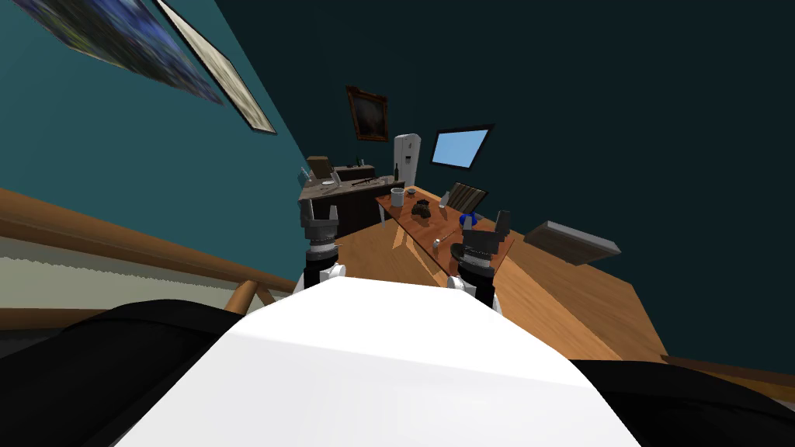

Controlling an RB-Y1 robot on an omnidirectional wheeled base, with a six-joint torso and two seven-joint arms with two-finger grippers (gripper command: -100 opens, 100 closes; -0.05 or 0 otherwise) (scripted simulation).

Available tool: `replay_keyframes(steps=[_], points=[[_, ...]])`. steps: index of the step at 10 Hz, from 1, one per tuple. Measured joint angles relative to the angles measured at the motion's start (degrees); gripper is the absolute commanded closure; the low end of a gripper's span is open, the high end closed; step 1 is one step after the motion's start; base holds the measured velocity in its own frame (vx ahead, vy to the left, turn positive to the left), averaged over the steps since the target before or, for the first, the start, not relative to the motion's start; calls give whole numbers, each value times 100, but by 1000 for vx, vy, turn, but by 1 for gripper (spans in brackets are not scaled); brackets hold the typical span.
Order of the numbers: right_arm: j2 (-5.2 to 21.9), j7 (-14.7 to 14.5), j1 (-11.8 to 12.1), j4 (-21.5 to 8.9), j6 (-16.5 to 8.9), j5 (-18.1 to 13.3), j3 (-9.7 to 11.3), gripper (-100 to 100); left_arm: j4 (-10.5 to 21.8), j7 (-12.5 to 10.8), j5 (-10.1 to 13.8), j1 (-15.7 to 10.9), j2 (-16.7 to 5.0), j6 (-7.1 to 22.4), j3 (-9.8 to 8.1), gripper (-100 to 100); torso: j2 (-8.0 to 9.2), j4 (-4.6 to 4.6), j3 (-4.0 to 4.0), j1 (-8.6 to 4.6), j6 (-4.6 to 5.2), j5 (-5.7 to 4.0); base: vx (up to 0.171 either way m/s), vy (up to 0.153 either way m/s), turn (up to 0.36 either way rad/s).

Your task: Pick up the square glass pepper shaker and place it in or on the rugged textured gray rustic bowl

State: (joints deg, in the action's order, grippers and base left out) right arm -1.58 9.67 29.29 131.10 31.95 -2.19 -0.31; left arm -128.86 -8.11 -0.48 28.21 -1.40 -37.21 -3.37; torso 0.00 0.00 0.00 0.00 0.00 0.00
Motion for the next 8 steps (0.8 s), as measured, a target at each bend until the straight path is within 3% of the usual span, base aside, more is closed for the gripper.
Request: replay_keyframes(steps=[4, 8], points=[[496, 5, 58, -180, -152, -306, 65, -100, 0, 0, 0, 0, 0, 0, 0, 0, -14, -3, -8, 7, 0, 1, 30, 22, 3], [804, 32, 101, -593, -537, -928, 141, -100, 0, 0, 0, 1, 0, 0, 0, 0, -19, -5, -11, 19, 0, 4, 46, 49, -3]])
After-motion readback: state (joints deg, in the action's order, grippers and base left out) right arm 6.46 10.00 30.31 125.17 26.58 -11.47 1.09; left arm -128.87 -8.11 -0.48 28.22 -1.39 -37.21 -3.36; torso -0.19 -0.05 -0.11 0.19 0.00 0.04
